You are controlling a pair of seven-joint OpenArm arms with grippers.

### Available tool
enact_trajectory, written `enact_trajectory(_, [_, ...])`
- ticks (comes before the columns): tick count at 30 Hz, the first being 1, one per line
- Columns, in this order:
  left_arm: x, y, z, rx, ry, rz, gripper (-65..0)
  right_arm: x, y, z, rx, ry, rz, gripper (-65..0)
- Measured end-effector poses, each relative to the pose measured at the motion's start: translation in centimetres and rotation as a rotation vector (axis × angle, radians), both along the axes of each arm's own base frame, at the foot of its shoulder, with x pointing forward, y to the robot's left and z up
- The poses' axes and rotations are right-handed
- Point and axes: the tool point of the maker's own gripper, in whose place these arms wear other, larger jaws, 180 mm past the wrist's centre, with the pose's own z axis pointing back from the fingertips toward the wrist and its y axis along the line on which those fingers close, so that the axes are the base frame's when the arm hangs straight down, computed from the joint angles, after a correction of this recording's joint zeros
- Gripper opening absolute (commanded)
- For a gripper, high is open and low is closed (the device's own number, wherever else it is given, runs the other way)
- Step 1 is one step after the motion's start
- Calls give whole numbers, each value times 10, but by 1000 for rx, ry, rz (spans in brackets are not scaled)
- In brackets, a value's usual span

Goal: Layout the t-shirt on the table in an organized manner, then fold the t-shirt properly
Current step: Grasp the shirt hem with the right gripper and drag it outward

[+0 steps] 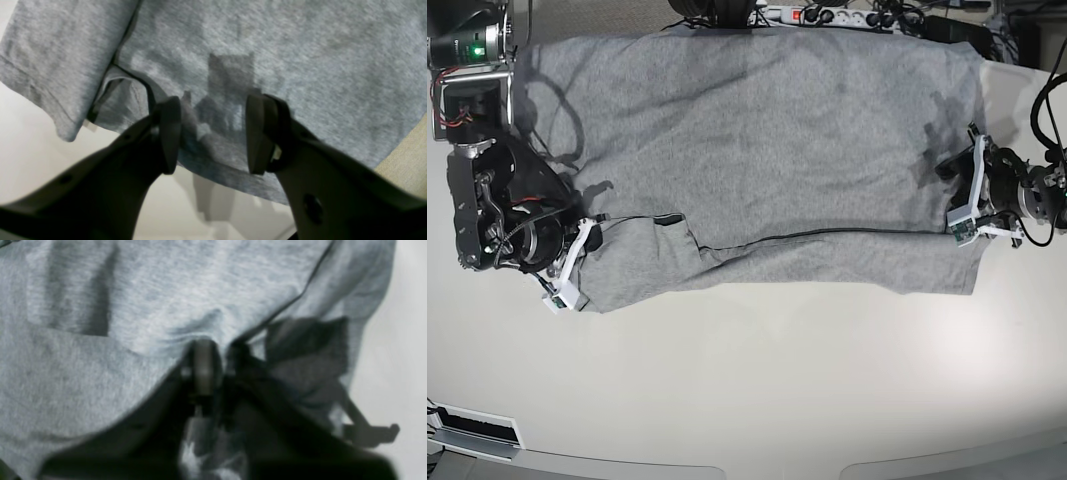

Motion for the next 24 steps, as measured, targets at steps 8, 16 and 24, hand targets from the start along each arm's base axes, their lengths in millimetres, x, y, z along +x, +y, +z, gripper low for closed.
enact_trajectory(8, [0, 0, 0, 0, 0, 0, -331, 8, 5, 20, -14, 42, 140, -650])
enact_trajectory(16, [0, 1, 0, 4, 2, 0, -331, 6, 25, 39, 101, 89, 189, -621])
enact_trajectory(24, [-1, 1, -1, 7, 4, 0, -331, 14, 33, 44, 153, 35, 170, -483])
